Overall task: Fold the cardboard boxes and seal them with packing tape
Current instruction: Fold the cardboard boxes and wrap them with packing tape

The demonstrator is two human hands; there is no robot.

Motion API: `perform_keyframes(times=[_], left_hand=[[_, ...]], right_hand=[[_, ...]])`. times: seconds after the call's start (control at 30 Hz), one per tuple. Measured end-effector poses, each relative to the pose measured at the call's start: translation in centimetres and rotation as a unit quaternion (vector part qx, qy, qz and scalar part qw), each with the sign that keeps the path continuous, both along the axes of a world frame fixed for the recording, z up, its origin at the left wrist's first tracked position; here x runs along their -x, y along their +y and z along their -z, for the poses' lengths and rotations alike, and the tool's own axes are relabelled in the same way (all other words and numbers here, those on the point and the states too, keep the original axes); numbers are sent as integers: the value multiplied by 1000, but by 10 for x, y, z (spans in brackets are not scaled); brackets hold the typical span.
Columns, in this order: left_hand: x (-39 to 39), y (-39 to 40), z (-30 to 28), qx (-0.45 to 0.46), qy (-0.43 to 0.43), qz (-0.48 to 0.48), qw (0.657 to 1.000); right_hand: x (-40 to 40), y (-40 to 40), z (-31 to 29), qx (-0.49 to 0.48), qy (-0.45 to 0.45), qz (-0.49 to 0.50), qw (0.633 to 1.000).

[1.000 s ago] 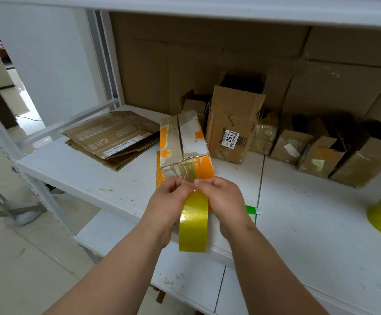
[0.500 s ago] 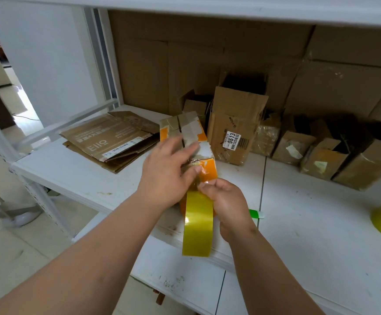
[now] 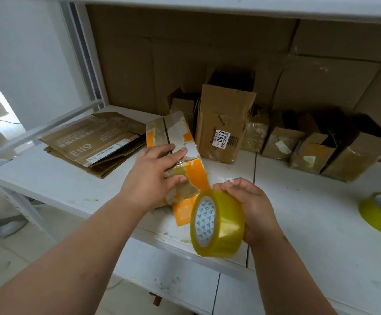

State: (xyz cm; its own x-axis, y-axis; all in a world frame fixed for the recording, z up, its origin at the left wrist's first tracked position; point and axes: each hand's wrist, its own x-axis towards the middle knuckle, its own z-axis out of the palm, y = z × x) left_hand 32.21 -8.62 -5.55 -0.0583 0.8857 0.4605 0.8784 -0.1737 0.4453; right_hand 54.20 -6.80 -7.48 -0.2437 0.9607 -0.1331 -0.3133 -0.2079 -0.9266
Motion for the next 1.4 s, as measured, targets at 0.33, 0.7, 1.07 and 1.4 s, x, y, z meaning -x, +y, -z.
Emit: perform_keyframes(times=[0.33,0.7,1.07,1.4], left_hand=[[25,0,-48,137,82,63,985],[1,-19,-6,74,135,50,987],[-1,-11,-20,172,213,113,955],[0,-28,-16,249,-74,123,958]], right_hand=[[-21,10,-19,-31,-33,10,999],[-2,-2,-38,-48,-98,8,994],[-20,-12,-46,-54,-107,80,990],[-10,-20,-55,-99,-143,24,984]])
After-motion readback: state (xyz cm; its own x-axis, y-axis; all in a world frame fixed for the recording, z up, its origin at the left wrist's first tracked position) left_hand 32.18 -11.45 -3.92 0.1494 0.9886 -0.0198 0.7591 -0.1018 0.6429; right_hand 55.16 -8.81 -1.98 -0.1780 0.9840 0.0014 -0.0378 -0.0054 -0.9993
